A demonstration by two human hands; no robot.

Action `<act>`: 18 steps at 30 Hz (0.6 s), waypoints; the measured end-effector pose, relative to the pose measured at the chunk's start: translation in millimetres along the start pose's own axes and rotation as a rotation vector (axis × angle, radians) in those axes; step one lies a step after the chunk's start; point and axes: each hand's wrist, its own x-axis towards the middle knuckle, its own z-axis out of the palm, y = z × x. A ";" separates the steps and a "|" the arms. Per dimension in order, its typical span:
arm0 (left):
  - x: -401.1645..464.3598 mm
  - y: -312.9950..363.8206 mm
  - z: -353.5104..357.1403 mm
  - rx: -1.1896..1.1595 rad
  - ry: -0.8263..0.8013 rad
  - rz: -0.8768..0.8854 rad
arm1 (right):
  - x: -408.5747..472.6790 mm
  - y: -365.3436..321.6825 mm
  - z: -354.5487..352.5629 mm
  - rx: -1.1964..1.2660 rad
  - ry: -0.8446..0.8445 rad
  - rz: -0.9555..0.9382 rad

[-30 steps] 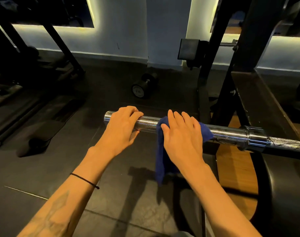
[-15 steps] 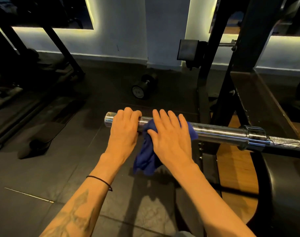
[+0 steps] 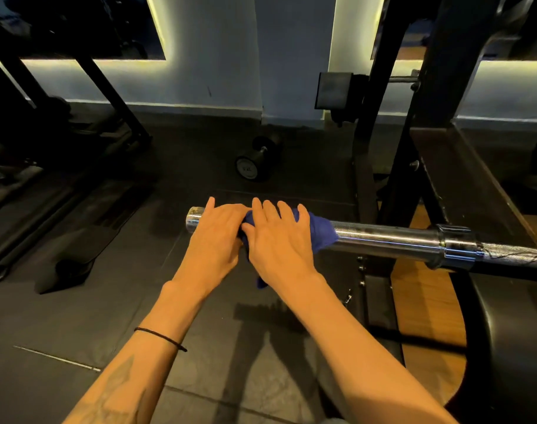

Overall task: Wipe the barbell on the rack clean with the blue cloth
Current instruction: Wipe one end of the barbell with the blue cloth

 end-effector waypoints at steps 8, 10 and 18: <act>-2.9 7.6 6.0 0.172 0.102 -0.009 | -40.4 57.1 1.6 -0.030 0.230 0.128; 0.1 9.2 8.5 0.263 0.110 -0.020 | -43.2 56.7 5.7 -0.033 0.222 0.146; -3.1 5.9 6.4 0.245 0.002 0.029 | -10.5 15.2 1.2 0.003 0.129 0.039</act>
